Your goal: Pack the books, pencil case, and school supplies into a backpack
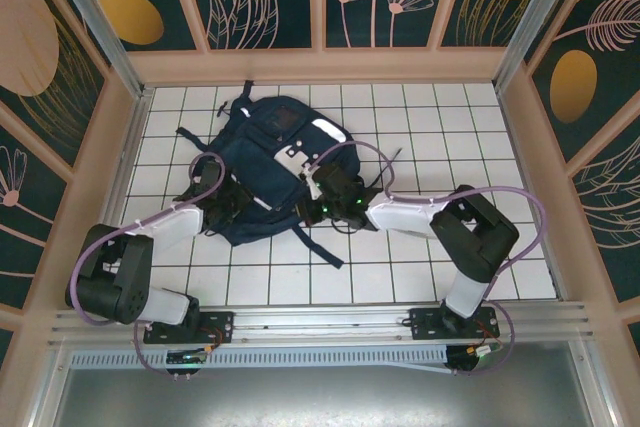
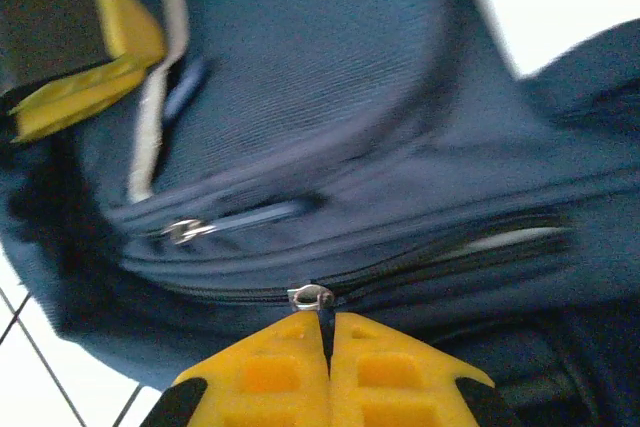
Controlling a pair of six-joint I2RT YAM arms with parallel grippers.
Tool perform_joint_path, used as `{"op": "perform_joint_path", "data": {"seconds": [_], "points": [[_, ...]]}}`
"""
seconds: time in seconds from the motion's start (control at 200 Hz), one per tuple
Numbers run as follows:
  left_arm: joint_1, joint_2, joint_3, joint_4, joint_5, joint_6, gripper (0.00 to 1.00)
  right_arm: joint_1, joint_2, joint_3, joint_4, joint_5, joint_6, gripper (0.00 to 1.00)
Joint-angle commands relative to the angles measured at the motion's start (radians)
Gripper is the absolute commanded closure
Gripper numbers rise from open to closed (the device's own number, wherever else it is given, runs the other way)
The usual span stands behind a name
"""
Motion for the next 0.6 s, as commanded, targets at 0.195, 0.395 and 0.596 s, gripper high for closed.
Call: {"op": "perform_joint_path", "data": {"seconds": [0.195,0.395,0.596], "points": [[0.069,0.019,-0.124,-0.156,-0.098,0.041,0.67,-0.211,-0.023,-0.025,-0.151,0.294,0.005,1.00],[0.081,-0.010,-0.073,-0.238,-0.107,0.121,0.63,-0.225,-0.010,0.005,-0.177,0.249,0.002,1.00],[0.062,-0.168,0.072,-0.266,0.081,0.357,0.37,-0.235,-0.120,-0.015,-0.214,0.295,-0.007,0.81]]}}
